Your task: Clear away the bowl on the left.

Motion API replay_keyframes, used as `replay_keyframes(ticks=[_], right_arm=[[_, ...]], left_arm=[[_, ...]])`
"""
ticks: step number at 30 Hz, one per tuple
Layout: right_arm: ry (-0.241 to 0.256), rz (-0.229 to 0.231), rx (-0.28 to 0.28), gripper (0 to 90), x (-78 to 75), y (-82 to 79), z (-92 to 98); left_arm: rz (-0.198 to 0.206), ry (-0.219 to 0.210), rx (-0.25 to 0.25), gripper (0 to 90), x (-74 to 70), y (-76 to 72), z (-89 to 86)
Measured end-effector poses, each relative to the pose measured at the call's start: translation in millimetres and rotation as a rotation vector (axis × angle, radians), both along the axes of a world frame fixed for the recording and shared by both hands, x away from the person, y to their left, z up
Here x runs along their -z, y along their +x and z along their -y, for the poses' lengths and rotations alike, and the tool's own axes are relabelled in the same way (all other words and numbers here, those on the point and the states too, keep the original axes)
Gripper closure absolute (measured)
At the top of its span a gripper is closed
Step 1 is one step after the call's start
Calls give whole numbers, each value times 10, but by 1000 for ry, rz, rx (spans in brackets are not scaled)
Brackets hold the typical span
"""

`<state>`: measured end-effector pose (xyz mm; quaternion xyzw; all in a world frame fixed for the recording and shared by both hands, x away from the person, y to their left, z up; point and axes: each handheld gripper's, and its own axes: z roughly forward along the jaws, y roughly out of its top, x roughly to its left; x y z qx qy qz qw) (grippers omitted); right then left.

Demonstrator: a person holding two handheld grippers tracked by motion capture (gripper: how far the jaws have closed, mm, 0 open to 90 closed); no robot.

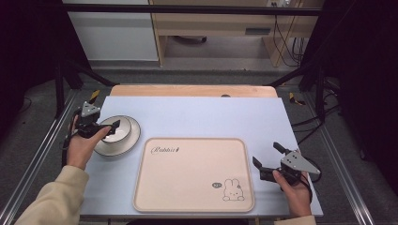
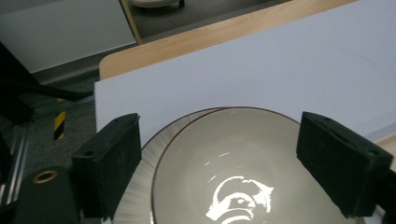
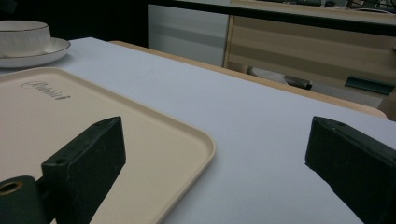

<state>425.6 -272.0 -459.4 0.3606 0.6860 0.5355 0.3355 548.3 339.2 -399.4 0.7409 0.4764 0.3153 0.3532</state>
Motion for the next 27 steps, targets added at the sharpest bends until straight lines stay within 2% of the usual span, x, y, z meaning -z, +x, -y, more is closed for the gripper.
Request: replay_keyframes(ticks=[4,9,13,17,20,24,25,27], right_arm=[[-2,-1,0,50,2,1,-3],[-3,-2,-2,50,4,2,-8],[-1,-5,-3,50,4,0,-10],[-1,-4,-2,49,4,2,-6],[-1,-5,-3,49,5,3,-7],[-1,-5,-3,49,5,3,-5],[-1,-5,-3,49,5,3,-5],[0,-6,-3,49,5,3,-7]], left_arm=[[-14,-10,-19,193,22,20,-44],[-40,-3,-66,255,73,46,-125],[-77,-27,-85,338,123,84,-193],[-113,-50,-106,366,163,125,-240],[-135,-52,-120,399,186,149,-272],[-183,-66,-130,473,225,172,-317],[-183,-66,-130,489,225,172,-317],[-202,-94,-139,503,237,180,-345]])
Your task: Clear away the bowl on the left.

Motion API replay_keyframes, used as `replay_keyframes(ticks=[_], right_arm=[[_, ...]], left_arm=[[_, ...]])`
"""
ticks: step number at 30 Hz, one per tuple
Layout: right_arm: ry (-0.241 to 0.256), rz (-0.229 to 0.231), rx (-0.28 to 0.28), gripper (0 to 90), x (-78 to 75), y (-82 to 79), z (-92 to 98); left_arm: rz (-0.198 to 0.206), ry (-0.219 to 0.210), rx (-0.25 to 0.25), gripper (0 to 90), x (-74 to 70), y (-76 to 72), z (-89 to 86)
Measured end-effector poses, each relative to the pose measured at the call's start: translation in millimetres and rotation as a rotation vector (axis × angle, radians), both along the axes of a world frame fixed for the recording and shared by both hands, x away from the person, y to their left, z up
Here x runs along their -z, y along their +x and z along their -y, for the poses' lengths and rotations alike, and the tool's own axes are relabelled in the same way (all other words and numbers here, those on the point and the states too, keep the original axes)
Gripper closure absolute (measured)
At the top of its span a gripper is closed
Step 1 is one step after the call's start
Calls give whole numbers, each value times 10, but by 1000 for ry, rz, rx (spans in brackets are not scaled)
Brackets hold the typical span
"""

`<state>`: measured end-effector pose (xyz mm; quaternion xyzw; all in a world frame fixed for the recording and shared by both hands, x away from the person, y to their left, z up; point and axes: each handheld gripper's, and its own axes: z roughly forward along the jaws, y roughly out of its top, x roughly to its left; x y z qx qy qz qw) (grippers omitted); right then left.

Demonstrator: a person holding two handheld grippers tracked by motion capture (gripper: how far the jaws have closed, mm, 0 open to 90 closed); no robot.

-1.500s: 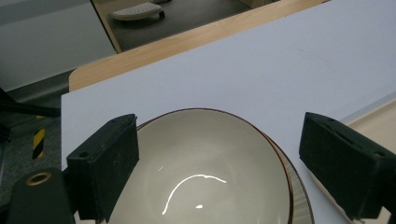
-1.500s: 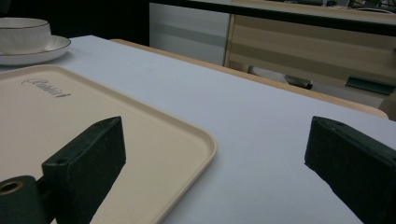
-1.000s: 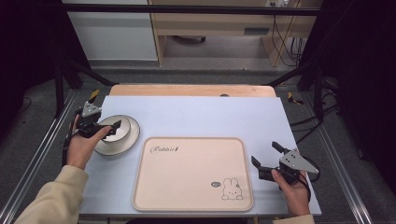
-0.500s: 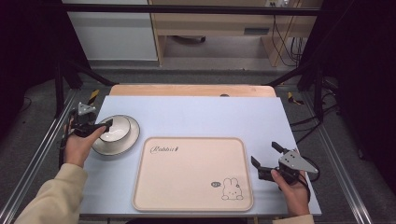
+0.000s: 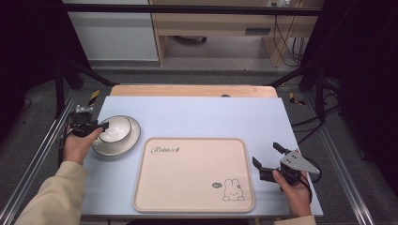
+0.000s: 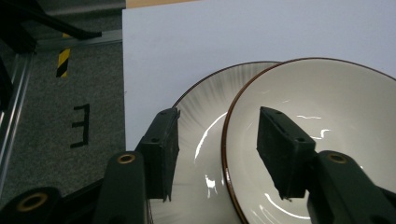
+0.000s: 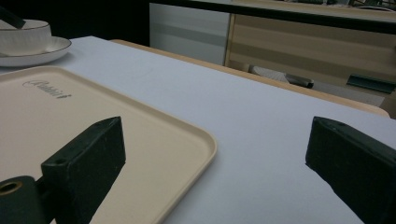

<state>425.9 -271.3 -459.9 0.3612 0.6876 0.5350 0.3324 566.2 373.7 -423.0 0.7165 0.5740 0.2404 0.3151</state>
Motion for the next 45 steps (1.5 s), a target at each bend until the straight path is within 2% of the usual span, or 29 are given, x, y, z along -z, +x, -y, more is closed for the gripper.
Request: replay_keyframes(ticks=[3,11,13,23,28,33,43,45], right_arm=[[0,0,0,49,0,0,0],[0,-9,2,48,4,2,-3],[0,-7,0,48,4,2,-3],[-1,-8,-1,48,7,5,-3],[-1,-9,-1,48,7,6,-1],[2,-10,-1,48,9,8,-2],[0,-10,-1,48,10,9,-3],[2,-10,0,48,9,8,-1]], left_arm=[[-17,-22,-8,536,11,10,-25],[-41,-34,-18,598,44,24,-46],[-54,-61,-25,613,61,29,-60],[-86,-92,-23,701,88,43,-41],[-99,-99,-22,745,107,58,-24],[-121,-87,-11,779,121,66,-16],[-128,-106,-8,826,126,54,-25],[-124,-128,-9,827,121,44,-35]])
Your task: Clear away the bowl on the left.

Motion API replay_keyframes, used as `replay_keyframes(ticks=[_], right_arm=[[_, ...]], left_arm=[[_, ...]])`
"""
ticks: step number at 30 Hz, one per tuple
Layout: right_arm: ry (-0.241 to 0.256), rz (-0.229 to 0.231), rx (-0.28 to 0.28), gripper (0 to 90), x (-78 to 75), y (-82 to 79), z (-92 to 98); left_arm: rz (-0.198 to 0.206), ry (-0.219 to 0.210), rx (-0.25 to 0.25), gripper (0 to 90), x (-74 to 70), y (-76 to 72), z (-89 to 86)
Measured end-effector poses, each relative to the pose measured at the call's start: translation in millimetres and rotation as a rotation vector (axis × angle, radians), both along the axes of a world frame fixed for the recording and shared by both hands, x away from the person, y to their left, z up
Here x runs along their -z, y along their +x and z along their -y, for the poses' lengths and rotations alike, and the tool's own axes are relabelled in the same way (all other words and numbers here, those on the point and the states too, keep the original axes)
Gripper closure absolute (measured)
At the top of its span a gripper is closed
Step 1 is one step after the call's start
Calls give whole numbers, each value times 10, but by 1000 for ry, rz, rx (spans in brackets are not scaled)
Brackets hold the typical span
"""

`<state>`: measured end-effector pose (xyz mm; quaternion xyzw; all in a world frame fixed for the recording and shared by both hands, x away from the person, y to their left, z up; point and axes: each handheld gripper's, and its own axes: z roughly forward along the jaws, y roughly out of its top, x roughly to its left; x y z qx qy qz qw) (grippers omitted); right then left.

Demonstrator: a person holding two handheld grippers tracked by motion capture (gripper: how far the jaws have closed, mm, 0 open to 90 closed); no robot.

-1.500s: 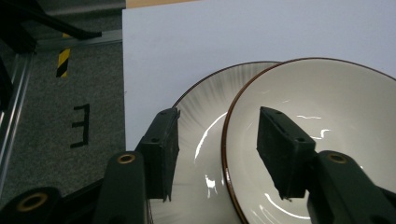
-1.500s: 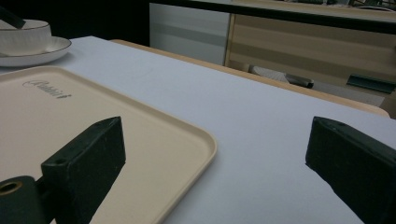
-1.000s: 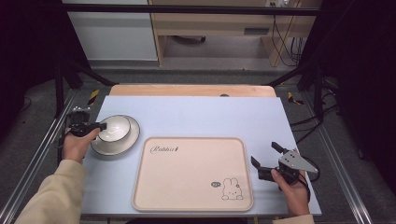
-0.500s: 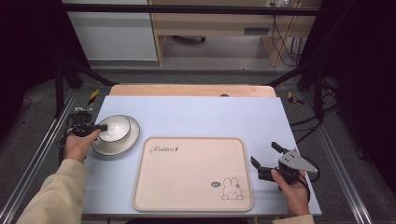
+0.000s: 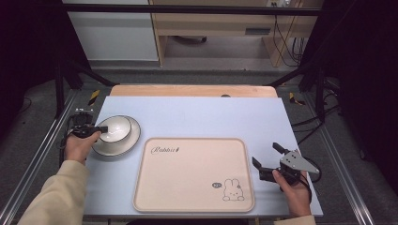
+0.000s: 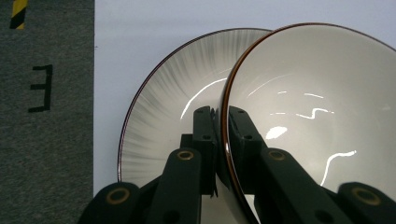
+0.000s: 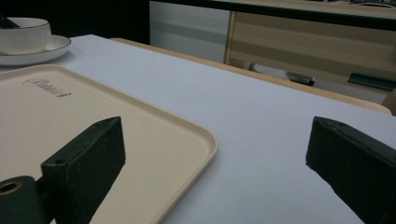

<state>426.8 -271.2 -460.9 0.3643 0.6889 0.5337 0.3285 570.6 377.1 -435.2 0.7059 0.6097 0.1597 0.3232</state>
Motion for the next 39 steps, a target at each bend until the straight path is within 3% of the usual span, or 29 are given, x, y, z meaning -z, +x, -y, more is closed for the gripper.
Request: replay_keyframes(ticks=[8,16,39], right_arm=[[-1,2,-1,48,0,0,-3],[-2,3,-1,48,-2,-1,-1],[-5,7,-6,48,-4,-4,-9]], left_arm=[[28,-48,-9,819,-48,-42,-6],[34,-69,-9,818,-80,-60,-10],[73,-99,43,817,-225,-130,167]])
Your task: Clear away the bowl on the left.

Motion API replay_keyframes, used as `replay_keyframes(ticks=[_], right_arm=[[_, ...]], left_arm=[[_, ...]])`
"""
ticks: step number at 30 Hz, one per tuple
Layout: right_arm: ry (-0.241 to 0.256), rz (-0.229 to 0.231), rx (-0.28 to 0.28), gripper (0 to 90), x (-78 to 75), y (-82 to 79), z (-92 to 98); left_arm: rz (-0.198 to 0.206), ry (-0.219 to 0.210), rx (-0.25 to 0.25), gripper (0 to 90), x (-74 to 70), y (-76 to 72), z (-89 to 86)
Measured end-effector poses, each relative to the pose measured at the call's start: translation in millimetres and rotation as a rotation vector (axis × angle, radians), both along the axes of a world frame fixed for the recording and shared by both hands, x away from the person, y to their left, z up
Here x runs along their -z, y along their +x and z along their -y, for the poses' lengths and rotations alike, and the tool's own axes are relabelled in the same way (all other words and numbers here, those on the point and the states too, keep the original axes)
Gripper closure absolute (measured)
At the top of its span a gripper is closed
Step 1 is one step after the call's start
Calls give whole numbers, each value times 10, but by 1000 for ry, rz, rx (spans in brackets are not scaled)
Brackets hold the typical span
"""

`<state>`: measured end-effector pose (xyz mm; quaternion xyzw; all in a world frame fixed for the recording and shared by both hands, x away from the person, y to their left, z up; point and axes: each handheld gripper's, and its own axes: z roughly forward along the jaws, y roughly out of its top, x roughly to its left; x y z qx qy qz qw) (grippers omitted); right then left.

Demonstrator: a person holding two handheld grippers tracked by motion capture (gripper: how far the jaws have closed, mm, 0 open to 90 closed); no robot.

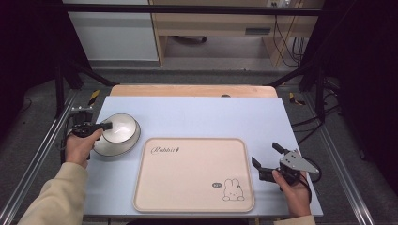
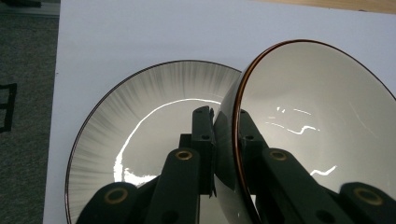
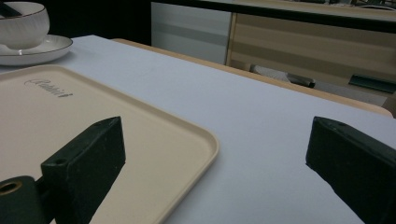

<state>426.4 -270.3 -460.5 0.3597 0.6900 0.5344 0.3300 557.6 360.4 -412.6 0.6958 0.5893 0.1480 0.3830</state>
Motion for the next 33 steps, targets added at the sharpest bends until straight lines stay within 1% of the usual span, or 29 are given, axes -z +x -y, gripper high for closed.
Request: replay_keyframes(ticks=[4,8,14,16,21,24,27,29,33], right_arm=[[-2,11,0,47,-8,-4,-9],[-6,6,0,46,-1,-1,-10],[-4,5,-5,46,-1,0,-12],[-2,3,-5,46,0,0,-10],[-5,6,-7,46,4,7,-16],[-8,4,-6,46,5,8,-18],[-9,4,-6,46,6,8,-19],[-8,4,-6,46,7,7,-21],[-9,2,-7,46,7,8,-21]], left_arm=[[10,4,7,816,-30,-18,41],[18,6,7,816,-41,-26,63],[25,11,22,816,-66,-49,116],[37,8,20,816,-80,-54,132],[46,3,33,816,-127,-60,169],[65,-1,33,816,-158,-69,196],[73,-6,46,816,-195,-83,229],[80,-2,58,816,-221,-97,264],[86,-5,70,816,-240,-109,305]])
